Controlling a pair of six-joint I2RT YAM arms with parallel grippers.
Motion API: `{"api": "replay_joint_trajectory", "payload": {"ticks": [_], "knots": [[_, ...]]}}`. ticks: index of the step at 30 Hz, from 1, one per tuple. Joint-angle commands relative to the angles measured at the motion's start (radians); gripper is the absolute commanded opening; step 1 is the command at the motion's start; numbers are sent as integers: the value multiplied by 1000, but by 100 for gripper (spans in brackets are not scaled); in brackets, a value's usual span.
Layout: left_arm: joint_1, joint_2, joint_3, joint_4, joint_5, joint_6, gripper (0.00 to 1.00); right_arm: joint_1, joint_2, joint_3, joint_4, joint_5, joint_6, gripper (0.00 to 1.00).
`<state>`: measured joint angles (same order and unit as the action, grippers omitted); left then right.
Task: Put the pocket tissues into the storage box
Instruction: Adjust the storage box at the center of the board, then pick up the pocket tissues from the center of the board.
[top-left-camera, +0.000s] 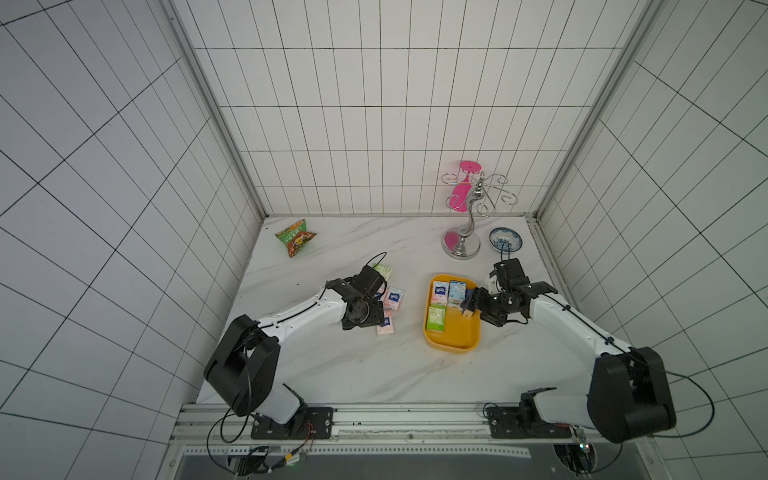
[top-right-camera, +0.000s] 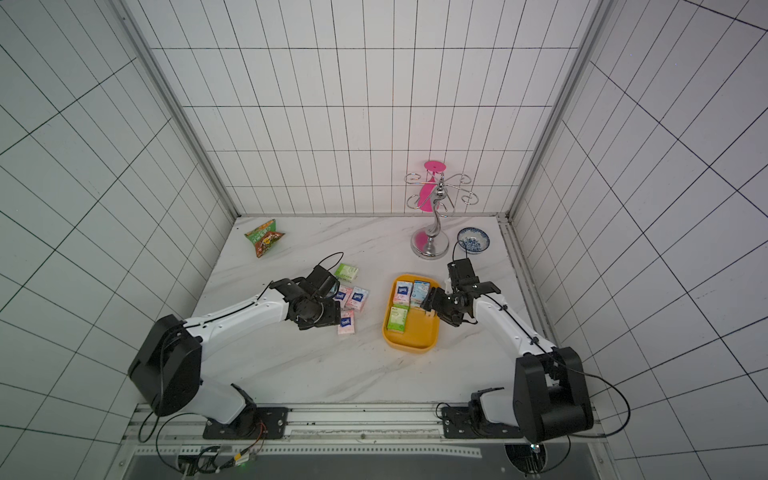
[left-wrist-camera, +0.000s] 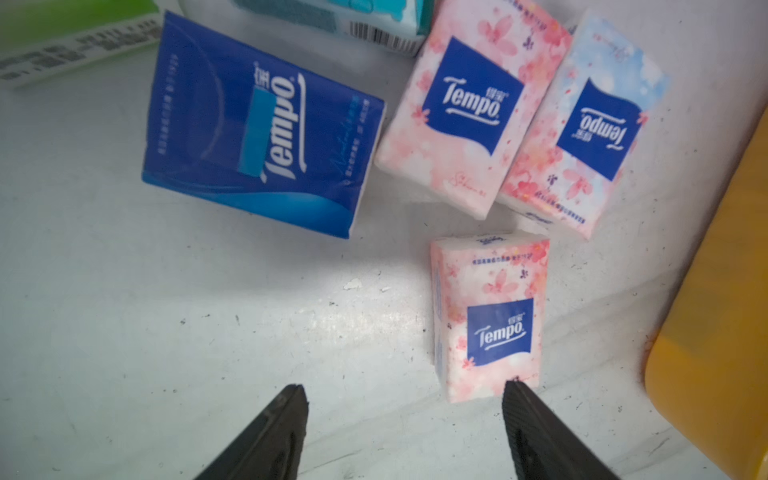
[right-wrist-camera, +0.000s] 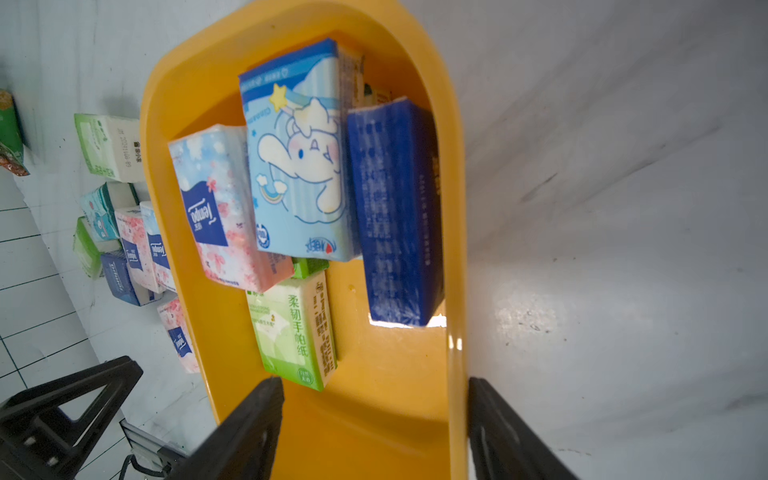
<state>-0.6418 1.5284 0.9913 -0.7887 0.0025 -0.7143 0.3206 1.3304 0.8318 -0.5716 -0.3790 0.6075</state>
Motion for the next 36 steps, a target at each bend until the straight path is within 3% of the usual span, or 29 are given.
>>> {"api": "replay_joint_trajectory", "payload": {"ticks": [1,6,26,29,32,36], "knots": [[-19,53,22,58,20,-4,77,10,9,18,-2,0,6,73],[-61,129,78,69,14,-22,77,8,-9,49,-89,98,-43,74],[-81,261,119,95,-18,-20,66,-52,-55,79,-142,109,-76,74],[-81,259,113,94,-21,-20,62,-58,-62,87,-149,109,-80,74],[-81,246,109,95,-16,-16,44,-58,-64,91,-153,109,-81,74],[-81,217,110,70,-20,-12,44,-59,-68,89,-157,115,-82,74]]}}
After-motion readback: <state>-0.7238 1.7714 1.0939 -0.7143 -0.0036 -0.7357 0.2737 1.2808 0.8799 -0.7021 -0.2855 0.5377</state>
